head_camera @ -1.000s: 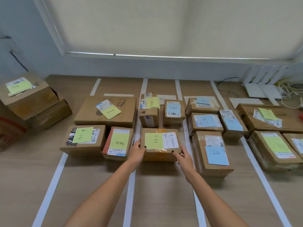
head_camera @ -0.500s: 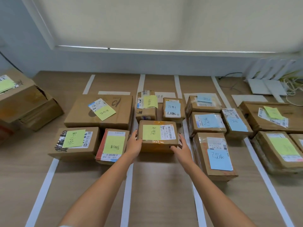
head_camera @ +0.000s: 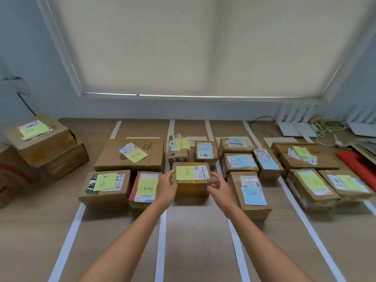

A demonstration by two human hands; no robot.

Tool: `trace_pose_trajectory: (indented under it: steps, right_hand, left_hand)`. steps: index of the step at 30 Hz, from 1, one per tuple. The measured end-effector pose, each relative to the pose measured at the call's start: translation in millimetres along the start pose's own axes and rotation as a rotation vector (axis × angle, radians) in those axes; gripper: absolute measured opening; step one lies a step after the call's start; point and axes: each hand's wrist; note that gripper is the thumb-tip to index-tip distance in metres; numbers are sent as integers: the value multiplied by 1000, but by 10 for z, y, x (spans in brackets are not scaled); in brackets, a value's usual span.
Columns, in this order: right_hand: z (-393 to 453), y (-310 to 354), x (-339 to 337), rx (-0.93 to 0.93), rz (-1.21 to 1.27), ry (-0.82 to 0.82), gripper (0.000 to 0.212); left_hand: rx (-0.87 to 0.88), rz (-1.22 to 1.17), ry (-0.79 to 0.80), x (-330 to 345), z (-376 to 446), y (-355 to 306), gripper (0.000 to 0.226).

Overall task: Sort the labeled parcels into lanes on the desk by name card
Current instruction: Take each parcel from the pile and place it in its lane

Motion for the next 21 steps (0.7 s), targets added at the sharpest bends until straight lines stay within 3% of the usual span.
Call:
trace_pose_trajectory:
  steps: [13,21]
  right_hand:
    - [-289,441,793,-127,-75,21,56]
    - [-268,854,2167,-180,-145,21,62]
  left_hand:
    - [-60,-208,80,-857,-319,271,50]
    - [53,-92,57,-2389,-163,658,66]
Point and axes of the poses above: each hand's wrist, its own z-axis towards the middle knuckle, its own x-axis out of the palm, y = z × x, and after that the axes turned 14 degrees about -x, right-handed
